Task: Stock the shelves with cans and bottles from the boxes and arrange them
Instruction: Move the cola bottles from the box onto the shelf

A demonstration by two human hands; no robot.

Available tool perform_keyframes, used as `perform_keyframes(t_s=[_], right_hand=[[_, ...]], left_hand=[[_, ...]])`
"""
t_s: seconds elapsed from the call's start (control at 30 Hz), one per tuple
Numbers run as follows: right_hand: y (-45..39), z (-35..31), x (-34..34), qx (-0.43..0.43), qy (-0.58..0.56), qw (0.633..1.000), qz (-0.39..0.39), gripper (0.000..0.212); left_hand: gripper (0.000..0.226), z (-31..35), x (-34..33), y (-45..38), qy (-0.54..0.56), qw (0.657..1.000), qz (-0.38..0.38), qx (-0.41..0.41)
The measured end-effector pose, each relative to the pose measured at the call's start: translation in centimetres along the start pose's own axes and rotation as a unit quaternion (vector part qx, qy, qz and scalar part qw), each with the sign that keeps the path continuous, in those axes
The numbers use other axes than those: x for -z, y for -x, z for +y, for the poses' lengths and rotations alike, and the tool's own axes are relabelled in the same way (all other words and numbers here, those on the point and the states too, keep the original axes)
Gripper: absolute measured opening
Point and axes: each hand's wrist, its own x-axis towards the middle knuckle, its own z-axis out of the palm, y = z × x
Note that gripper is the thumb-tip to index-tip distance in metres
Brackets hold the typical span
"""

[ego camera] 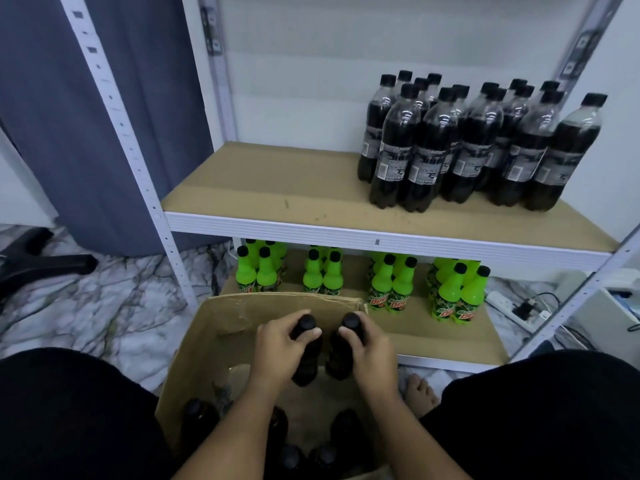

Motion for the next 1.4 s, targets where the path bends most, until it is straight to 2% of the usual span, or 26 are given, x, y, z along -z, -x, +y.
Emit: perform_keyframes(t_s=[0.2, 0.3, 0.4, 0.47, 0.53, 0.63, 0.77, 0.87, 1.1, 1.4], right_hand=[[-4.8, -5.6, 4.6, 0.105, -0.045, 0.992, 0.044, 0.011], [-6.8, -8.4, 7.0, 0.128, -0.077, 0.988, 0.047, 0.008], [-8.7, -10.7, 9.9, 0.152, -0.089, 0.982, 0.065, 0.009], [-9.8, -12.0, 12.0, 0.167, -0.090, 0.979, 0.069, 0.010], [-10.6, -13.2, 14.3, 0.176, -0.095, 0.977, 0.079, 0.009], [-11.5, -14.7, 17.6, 0.193, -0.094, 0.973, 0.090, 0.016], [-13.4, -15.3, 22.1, 0.186, -0.087, 0.972, 0.114, 0.012], [-14.8, -15.5, 25.3, 0.180, -0.098, 0.970, 0.135, 0.021], [-18.5, -16.2, 30.1, 0.197, -0.071, 0.968, 0.136, 0.020], [-22.5, -13.6, 31.9, 0.172, -0.086, 0.976, 0.103, 0.019]], left_hand=[[0.023, 7.8, 1.2, -4.6, 0.059, 0.996, -0.028, -0.069], [0.025, 11.9, 1.4, -6.4, 0.077, 0.991, -0.038, -0.101], [0.013, 16.1, 1.1, -7.8, 0.086, 0.986, -0.035, -0.140], [0.022, 19.0, 0.6, -8.4, 0.093, 0.983, -0.026, -0.159], [0.019, 21.5, -0.2, -8.9, 0.089, 0.981, -0.026, -0.172], [0.031, 25.0, -1.5, -9.6, 0.094, 0.978, -0.029, -0.184], [0.033, 30.1, -3.7, -10.1, 0.099, 0.971, -0.034, -0.215], [0.031, 33.5, -5.4, -10.8, 0.084, 0.966, -0.040, -0.241], [0.036, 37.6, -9.3, -12.8, 0.079, 0.963, -0.055, -0.253], [0.043, 38.7, -13.6, -15.0, 0.087, 0.966, -0.053, -0.236]])
